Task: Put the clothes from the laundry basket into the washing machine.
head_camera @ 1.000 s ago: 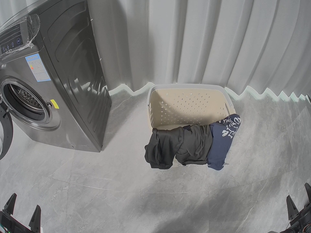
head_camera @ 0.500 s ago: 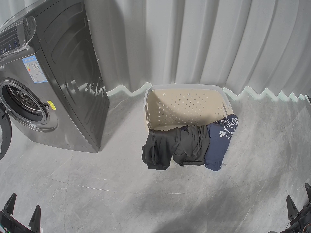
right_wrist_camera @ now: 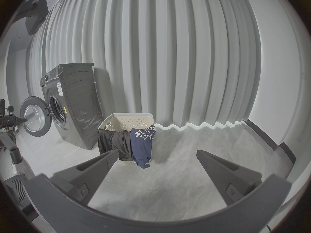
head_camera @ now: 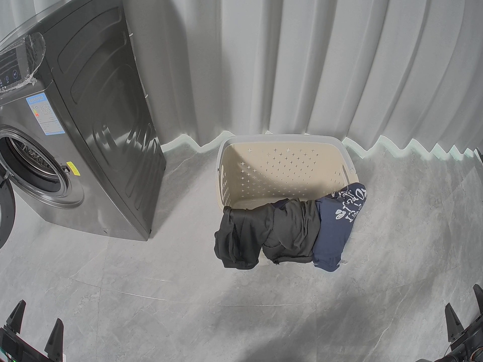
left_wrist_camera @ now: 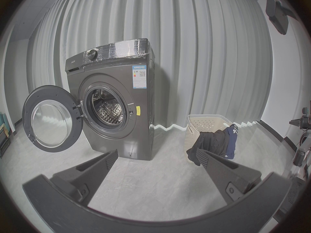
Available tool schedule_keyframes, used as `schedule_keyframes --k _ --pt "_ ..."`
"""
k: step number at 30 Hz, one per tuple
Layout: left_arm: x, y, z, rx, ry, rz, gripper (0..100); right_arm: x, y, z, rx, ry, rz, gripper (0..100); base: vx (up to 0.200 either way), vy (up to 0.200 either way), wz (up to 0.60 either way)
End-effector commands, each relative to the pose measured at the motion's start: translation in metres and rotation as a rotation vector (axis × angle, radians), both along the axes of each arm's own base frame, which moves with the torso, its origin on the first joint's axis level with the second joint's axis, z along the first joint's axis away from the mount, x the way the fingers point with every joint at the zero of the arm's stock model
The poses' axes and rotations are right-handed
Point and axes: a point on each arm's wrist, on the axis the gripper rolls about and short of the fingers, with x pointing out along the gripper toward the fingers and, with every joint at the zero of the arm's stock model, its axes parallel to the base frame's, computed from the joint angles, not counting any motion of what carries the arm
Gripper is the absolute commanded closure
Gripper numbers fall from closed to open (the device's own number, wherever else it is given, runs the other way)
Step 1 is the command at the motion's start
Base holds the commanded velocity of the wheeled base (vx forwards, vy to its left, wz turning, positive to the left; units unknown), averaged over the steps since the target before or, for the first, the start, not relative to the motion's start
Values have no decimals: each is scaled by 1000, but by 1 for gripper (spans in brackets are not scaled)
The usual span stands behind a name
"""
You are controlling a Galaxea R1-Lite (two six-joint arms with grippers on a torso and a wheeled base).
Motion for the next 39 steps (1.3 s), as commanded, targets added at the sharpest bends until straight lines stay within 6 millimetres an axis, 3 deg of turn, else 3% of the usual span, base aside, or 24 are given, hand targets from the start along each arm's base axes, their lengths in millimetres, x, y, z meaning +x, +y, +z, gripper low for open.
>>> schedule_keyframes --k 1,5,7,10,15,16,25,39 --pt "0 0 -5 -1 0 1 0 0 0 -5 2 0 -1 0 200 0 0" --pt "0 0 -5 -1 -2 1 0 -3 0 10 0 -80 -16 0 150 0 0" --pt "0 0 -5 1 0 1 0 -14 0 50 9 -192 -17 0 0 0 0" --pt "0 0 -5 2 -2 1 0 5 -1 61 17 -52 9 0 0 0 0" --pt "0 0 -5 1 -2 1 0 43 2 61 60 213 87 0 0 0 0" --pt "0 0 -5 1 -2 1 0 59 4 61 60 290 92 0 0 0 0" --pt "0 0 -5 2 -2 1 0 128 11 54 160 476 64 0 0 0 0" --pt "0 0 -5 2 -2 1 0 173 20 26 200 630 60 0 0 0 0"
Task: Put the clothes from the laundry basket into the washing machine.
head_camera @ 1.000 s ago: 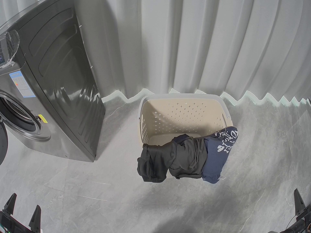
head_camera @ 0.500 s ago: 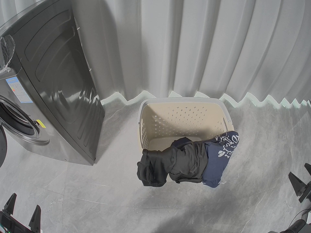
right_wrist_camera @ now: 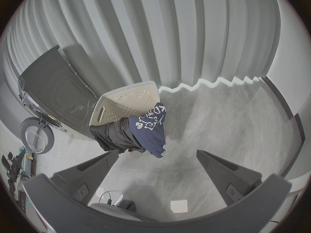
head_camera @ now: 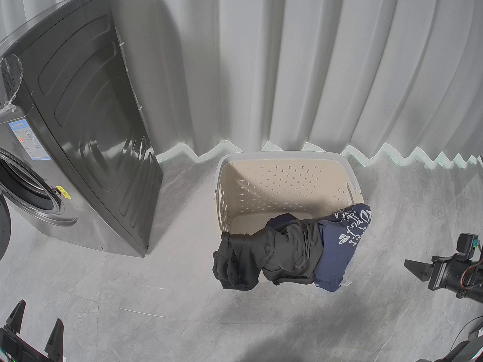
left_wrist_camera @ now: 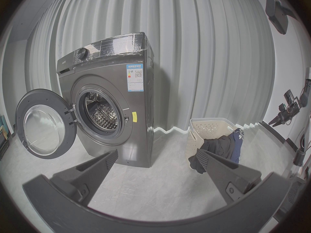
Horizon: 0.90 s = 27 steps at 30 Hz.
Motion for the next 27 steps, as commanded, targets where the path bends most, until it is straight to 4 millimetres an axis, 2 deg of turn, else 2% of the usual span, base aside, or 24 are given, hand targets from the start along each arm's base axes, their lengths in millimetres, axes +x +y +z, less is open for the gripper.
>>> schedule_keyframes --k 1,4,6,7,17,27 --pt "0 0 -5 0 -1 1 0 28 5 -23 3 133 1 0 0 0 0" --pt "0 0 -5 0 -1 1 0 40 7 -30 26 150 6 0 0 0 0" --pt "0 0 -5 0 -1 1 0 40 7 -30 26 150 6 0 0 0 0" --pt "0 0 -5 0 -1 1 0 54 10 -41 45 183 11 0 0 0 0" --pt "0 0 -5 -2 1 1 0 80 28 -71 41 230 70 0 0 0 0" --pt "0 0 -5 -2 1 1 0 112 50 -94 47 104 126 0 0 0 0"
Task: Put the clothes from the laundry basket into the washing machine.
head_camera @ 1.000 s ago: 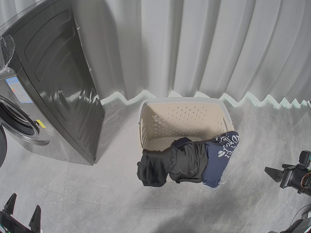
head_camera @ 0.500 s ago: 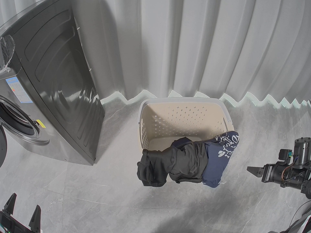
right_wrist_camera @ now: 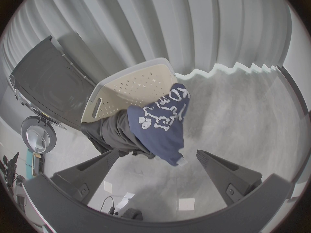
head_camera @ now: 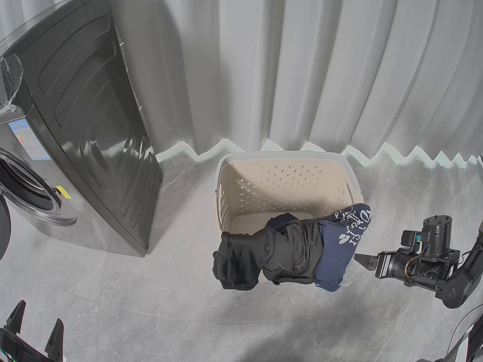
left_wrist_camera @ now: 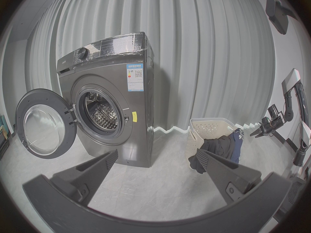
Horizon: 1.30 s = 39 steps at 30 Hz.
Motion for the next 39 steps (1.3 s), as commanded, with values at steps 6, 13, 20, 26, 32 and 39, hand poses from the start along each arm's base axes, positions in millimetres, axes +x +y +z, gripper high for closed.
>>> schedule_keyframes --k 6,13,20,26,32,39 --pt "0 0 -5 0 0 0 0 18 15 -40 -20 46 39 0 0 0 0" --pt "0 0 -5 0 0 0 0 35 19 -47 -10 4 39 0 0 0 0" --pt "0 0 -5 0 0 0 0 48 24 -53 -4 -7 42 0 0 0 0" --pt "0 0 -5 0 0 0 0 60 26 -54 6 -34 36 0 0 0 0" --pt "0 0 -5 0 0 0 0 71 28 -53 17 -62 29 100 0 0 0" --pt "0 0 -5 0 0 0 0 75 29 -51 39 -72 19 100 0 0 0"
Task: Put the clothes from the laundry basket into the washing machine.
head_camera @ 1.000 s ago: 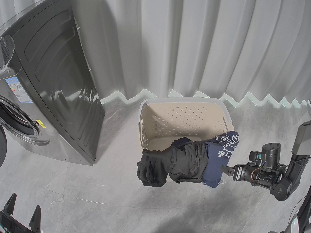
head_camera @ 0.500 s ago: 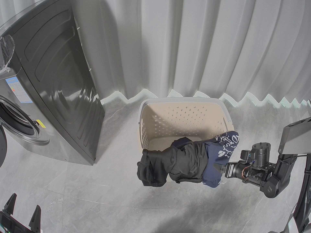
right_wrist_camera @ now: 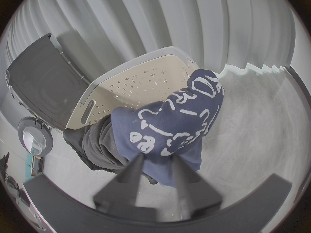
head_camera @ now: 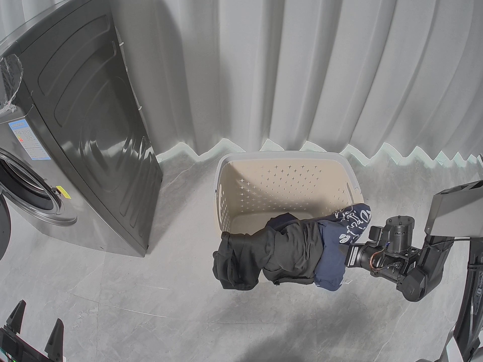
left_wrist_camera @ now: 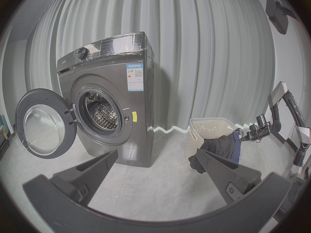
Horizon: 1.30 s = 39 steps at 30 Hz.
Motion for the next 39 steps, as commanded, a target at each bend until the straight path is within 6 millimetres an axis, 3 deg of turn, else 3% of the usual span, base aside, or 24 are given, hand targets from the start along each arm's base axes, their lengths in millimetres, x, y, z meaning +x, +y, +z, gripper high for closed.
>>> schedule_keyframes --k 1,7,16,24,28,29,39 --pt "0 0 -5 -1 -1 0 0 0 1 2 20 -2 -6 100 0 0 0" --pt "0 0 -5 -1 -1 0 0 -10 2 10 57 7 -10 100 0 0 0" --pt "0 0 -5 -1 -1 0 0 -50 -6 51 75 -61 9 100 0 0 0" --pt "0 0 -5 -1 -1 0 0 -53 -7 51 73 -57 4 100 0 0 0" --pt "0 0 -5 -1 -1 0 0 -49 -6 37 53 -10 2 100 0 0 0" --pt "0 0 -5 -1 -1 0 0 -48 -6 34 50 -3 1 0 0 0 0" --pt "0 0 -5 -1 -1 0 0 -31 -9 7 -35 45 -44 0 0 0 0"
